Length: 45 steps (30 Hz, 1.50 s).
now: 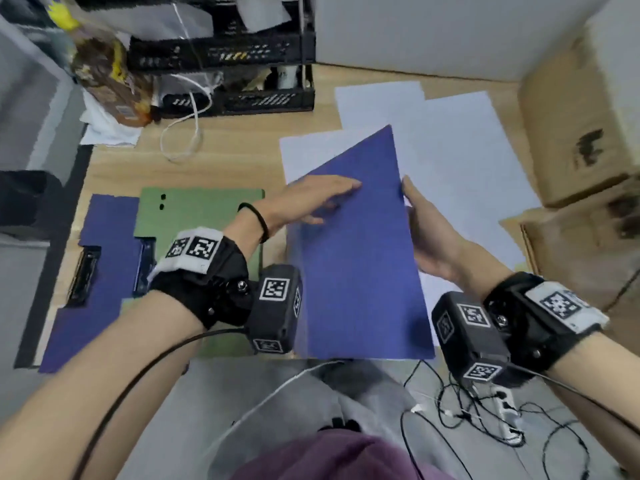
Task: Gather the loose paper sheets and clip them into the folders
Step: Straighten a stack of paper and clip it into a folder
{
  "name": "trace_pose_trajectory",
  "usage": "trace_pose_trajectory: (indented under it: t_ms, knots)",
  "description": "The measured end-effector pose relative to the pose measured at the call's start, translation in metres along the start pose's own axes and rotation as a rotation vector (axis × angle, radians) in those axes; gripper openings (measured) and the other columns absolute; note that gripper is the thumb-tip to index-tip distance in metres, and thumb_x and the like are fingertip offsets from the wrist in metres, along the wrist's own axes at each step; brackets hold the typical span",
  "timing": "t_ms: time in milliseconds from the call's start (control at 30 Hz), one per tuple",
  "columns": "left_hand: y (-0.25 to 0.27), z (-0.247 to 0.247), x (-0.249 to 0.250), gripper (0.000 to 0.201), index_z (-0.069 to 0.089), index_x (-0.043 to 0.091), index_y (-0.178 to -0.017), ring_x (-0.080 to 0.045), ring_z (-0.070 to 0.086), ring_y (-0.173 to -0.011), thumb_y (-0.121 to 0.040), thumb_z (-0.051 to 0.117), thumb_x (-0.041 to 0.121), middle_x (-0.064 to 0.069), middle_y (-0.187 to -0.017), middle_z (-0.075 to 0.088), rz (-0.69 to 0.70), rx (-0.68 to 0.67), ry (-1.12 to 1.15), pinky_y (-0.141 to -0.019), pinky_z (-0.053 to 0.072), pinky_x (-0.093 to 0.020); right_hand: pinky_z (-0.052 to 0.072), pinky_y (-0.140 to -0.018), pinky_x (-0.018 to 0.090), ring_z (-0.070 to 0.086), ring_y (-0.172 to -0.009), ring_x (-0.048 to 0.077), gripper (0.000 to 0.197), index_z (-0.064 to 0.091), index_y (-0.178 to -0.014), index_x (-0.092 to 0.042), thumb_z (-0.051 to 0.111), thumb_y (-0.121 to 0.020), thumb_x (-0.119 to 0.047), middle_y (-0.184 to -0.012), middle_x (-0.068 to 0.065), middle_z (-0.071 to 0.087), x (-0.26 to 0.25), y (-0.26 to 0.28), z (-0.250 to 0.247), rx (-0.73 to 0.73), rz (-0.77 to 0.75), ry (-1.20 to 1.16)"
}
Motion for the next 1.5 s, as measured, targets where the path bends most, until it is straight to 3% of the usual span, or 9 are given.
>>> trace_pose_trajectory:
  t_ms: [233, 400, 467, 633, 833, 1000, 1133, 1233, 1500]
  knots:
    - [-0.046, 0.069, -0.032, 0.038, 0.049, 0.014, -0.137, -0.013, 0.044, -0.130, -0.099, 0.045, 0.015, 0.002, -0.141, 0.049, 0.000, -0.005, -0.337, -0.094, 0.032, -0.013, 0.049, -0.064, 0.024, 0.062, -0.072, 0.010, 0.035, 0.061, -0.124, -0.014, 0.048, -0.098, -0.034, -0.099, -0.004, 0.066, 0.065, 0.052, -0.115, 0.398, 0.141, 0.254]
    - [-0.047, 0.017, -0.084, 0.038, 0.055, 0.006, -0.128, -0.025, 0.056, -0.116, -0.090, 0.052, 0.006, -0.011, -0.129, 0.057, -0.096, 0.388, -0.331, -0.099, 0.043, -0.030, 0.041, -0.097, 0.032, 0.050, -0.116, 0.017, 0.045, 0.041, -0.142, -0.016, 0.049, -0.099, -0.027, -0.129, -0.001, 0.052, 0.098, 0.052, -0.118, 0.511, 0.202, 0.338]
    - [-0.034, -0.008, -0.107, 0.040, 0.053, 0.005, -0.127, -0.025, 0.058, -0.097, -0.087, 0.054, 0.008, -0.011, -0.122, 0.057, -0.167, 0.539, -0.304, -0.085, 0.047, -0.032, 0.039, -0.093, 0.028, 0.050, -0.114, 0.014, 0.048, 0.035, -0.145, -0.017, 0.048, -0.100, -0.026, -0.131, -0.003, 0.048, 0.104, 0.047, -0.113, 0.518, 0.210, 0.342]
    - [-0.021, -0.004, -0.157, 0.039, 0.054, 0.006, -0.124, -0.024, 0.059, -0.107, -0.085, 0.058, 0.010, -0.007, -0.121, 0.062, -0.269, 0.360, -0.023, -0.085, 0.048, -0.032, 0.035, -0.058, 0.019, 0.049, -0.071, 0.003, 0.030, 0.046, -0.129, -0.010, 0.047, -0.100, -0.017, -0.098, -0.006, 0.055, 0.111, 0.035, -0.101, 0.611, 0.190, 0.368]
    - [-0.010, -0.008, -0.169, 0.013, 0.059, 0.015, -0.081, -0.022, 0.056, -0.071, -0.080, 0.070, 0.023, -0.008, -0.079, 0.059, -0.345, 0.374, 0.390, -0.059, 0.047, -0.025, 0.040, -0.075, 0.027, 0.051, -0.093, 0.017, 0.044, 0.048, -0.130, -0.010, 0.055, -0.095, -0.035, -0.108, 0.001, 0.054, 0.119, 0.031, -0.086, 0.697, 0.266, 0.365]
    - [-0.005, -0.023, -0.143, 0.044, 0.055, 0.014, -0.120, -0.024, 0.066, -0.088, -0.079, 0.073, 0.014, -0.008, -0.104, 0.067, -0.186, 0.332, 0.386, -0.077, 0.055, -0.035, 0.040, -0.077, 0.031, 0.056, -0.081, 0.018, 0.018, 0.064, -0.102, -0.020, 0.050, -0.095, -0.029, -0.092, -0.001, 0.063, 0.120, 0.025, -0.060, 0.637, 0.296, 0.273]
    - [-0.004, -0.048, -0.123, 0.060, 0.054, 0.034, -0.118, -0.026, 0.063, -0.104, -0.063, 0.078, 0.040, -0.001, -0.116, 0.064, -0.148, 0.353, 0.152, -0.092, 0.052, -0.046, 0.040, -0.077, 0.031, 0.056, -0.077, 0.018, 0.013, 0.060, -0.098, -0.019, 0.052, -0.093, -0.027, -0.087, -0.001, 0.061, 0.112, 0.024, -0.045, 0.634, 0.256, 0.257]
    - [-0.003, -0.044, -0.095, 0.043, 0.052, 0.017, -0.123, -0.028, 0.067, -0.099, -0.084, 0.070, 0.020, -0.008, -0.116, 0.066, -0.075, 0.263, 0.285, -0.089, 0.054, -0.047, 0.043, -0.073, 0.028, 0.055, -0.072, 0.018, 0.017, 0.060, -0.099, -0.017, 0.051, -0.094, -0.031, -0.085, 0.002, 0.059, 0.106, 0.029, -0.045, 0.659, 0.230, 0.181]
    - [-0.023, -0.028, 0.001, 0.024, 0.059, 0.016, -0.116, -0.019, 0.071, -0.083, -0.093, 0.061, 0.021, -0.004, -0.103, 0.072, 0.186, 0.230, 0.436, -0.071, 0.058, -0.032, 0.051, -0.064, 0.020, 0.070, -0.088, 0.009, 0.030, 0.063, -0.110, -0.018, 0.057, -0.094, -0.043, -0.103, -0.008, 0.072, 0.064, 0.054, -0.068, 0.701, -0.013, -0.013]
Point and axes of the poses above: each hand's wrist, its own y-axis away from the middle knuckle, its own z-axis out of the palm, x = y × z, the point moved 6 cm from there along -y, towards the middle knuckle
